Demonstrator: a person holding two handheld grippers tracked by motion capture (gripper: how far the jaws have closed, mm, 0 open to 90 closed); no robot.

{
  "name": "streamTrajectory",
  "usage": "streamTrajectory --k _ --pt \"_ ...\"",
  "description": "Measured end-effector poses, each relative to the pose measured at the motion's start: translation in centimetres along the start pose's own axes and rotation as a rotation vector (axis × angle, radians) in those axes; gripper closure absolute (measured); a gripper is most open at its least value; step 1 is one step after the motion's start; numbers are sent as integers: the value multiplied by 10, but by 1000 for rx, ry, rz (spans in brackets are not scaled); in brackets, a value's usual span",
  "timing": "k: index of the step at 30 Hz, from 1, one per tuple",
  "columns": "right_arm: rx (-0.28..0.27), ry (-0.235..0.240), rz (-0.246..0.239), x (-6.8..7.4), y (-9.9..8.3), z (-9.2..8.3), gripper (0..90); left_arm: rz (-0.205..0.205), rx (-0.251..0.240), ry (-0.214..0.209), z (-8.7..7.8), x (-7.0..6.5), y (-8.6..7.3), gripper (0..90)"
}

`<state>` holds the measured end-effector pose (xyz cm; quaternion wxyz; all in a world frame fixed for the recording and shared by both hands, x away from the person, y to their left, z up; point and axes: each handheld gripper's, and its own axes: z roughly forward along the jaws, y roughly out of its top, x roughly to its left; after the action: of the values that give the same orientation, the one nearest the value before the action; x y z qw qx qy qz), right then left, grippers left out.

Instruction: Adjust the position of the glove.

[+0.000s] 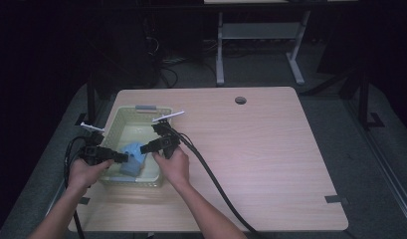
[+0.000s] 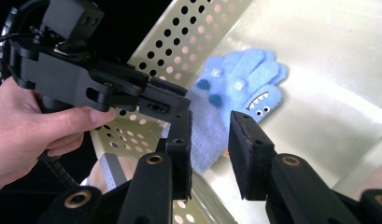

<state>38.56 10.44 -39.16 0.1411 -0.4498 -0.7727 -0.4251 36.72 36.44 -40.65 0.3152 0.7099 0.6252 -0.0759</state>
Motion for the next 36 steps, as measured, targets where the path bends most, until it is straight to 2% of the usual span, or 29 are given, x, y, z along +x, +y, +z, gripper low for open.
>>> streamTrajectory --k 5,7,8,11,21,29,36 --pt "-10 14 16 -1 0 -5 683 4 -50 -29 -13 -4 4 618" --pt "-23 28 18 -3 0 -9 679 13 -42 -34 -15 -4 5 619" --pt "-21 33 27 -4 0 -10 676 -2 -51 -33 -15 -6 5 619" --pt "-21 33 22 -6 0 -12 673 22 -54 -46 -16 -5 6 619" --pt "-71 65 46 -18 -2 -28 658 32 -74 -92 -14 -16 9 618" --pt "-93 83 45 -19 -1 -39 633 46 -93 -118 -16 -22 11 601" --pt "-119 105 64 -29 -3 -56 590 52 -119 -170 -16 -27 13 585"
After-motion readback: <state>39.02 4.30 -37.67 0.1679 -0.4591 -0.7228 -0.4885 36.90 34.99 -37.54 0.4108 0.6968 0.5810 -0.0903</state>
